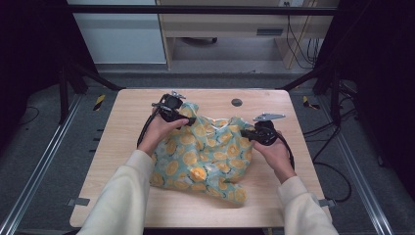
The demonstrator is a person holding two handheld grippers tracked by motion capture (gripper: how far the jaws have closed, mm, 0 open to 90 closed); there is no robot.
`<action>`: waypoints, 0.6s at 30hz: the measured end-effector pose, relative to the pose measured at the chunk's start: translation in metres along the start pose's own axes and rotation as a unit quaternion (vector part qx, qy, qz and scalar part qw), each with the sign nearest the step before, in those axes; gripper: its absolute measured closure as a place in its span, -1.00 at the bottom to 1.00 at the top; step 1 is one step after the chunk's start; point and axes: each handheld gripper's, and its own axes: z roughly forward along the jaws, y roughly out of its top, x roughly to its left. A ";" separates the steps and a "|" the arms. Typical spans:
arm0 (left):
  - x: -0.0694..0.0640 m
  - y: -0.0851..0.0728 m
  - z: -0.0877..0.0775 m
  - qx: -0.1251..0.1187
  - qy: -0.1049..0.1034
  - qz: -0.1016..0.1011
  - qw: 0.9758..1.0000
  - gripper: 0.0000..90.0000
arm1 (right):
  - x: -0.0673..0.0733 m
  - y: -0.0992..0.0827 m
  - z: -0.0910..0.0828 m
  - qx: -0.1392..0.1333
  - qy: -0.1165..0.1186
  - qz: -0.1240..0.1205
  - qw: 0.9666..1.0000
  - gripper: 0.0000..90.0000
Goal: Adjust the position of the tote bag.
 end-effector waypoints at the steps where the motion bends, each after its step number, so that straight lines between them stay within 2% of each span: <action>1: 0.000 0.000 0.000 0.005 -0.004 -0.001 1.000 -0.87 | 0.000 0.000 0.000 0.001 0.000 0.000 1.000 1.00; 7: -0.003 -0.001 0.002 0.008 -0.004 -0.003 1.000 -0.87 | 0.001 0.001 -0.001 0.000 0.000 0.002 1.000 1.00; 9: -0.003 -0.001 0.002 0.011 0.003 -0.002 1.000 -0.79 | 0.001 0.001 -0.001 -0.001 0.000 0.000 1.000 0.99; 10: -0.002 -0.002 0.002 0.009 0.010 -0.004 1.000 -0.70 | 0.001 0.001 -0.001 0.000 0.000 0.001 1.000 0.99; 13: -0.001 -0.004 0.002 0.016 0.003 -0.012 1.000 -0.34 | 0.001 0.001 0.000 0.000 0.000 0.002 1.000 1.00; 14: 0.000 -0.007 0.003 0.026 0.012 -0.014 1.000 -0.18 | 0.001 0.002 0.000 -0.001 0.001 -0.002 1.000 0.99; 18: 0.002 -0.012 0.003 0.037 0.006 -0.011 0.999 0.42 | 0.002 0.003 0.000 -0.002 0.001 -0.002 1.000 1.00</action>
